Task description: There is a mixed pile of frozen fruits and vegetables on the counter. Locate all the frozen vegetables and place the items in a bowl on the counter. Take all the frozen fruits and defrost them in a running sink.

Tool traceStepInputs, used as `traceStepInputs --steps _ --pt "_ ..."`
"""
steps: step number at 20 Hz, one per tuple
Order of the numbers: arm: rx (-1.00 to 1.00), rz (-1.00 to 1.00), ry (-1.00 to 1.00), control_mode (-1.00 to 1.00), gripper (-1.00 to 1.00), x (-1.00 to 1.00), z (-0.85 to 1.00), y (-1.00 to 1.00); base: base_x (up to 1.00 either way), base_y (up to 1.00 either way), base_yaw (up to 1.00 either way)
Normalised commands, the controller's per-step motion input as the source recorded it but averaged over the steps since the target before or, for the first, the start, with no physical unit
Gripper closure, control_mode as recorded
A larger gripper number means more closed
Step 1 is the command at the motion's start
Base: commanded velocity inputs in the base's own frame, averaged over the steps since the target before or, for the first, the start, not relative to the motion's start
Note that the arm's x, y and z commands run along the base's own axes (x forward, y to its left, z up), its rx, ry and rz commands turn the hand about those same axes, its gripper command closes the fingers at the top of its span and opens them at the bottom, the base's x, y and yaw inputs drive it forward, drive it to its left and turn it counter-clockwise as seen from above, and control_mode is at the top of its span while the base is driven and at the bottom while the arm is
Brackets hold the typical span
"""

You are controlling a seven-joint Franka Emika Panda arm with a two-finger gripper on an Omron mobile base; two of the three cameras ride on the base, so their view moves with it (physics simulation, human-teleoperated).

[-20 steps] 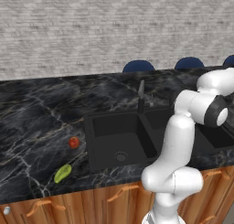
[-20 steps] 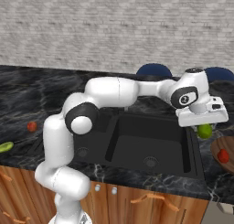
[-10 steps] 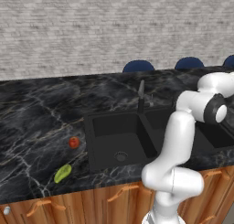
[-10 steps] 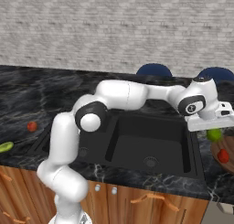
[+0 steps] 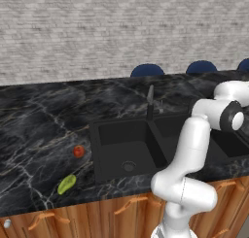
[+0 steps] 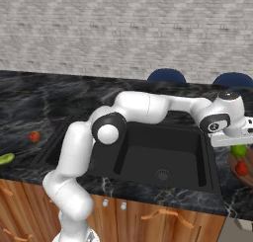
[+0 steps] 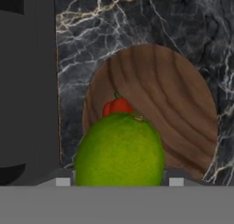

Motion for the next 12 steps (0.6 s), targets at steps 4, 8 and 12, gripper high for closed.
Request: traceStepInputs --steps 4,8,12 --pt "0.0 0.04 -0.04 -1.0 1.0 0.04 -0.23 -0.26 0.0 0.0 0.0" --pt "0.0 0.03 0.0 -1.0 1.0 0.0 -0.27 -0.28 0.0 0.0 0.0" --pt "0.0 0.02 0.0 -1.0 1.0 -0.02 -0.31 -0.15 0.0 0.0 0.0"
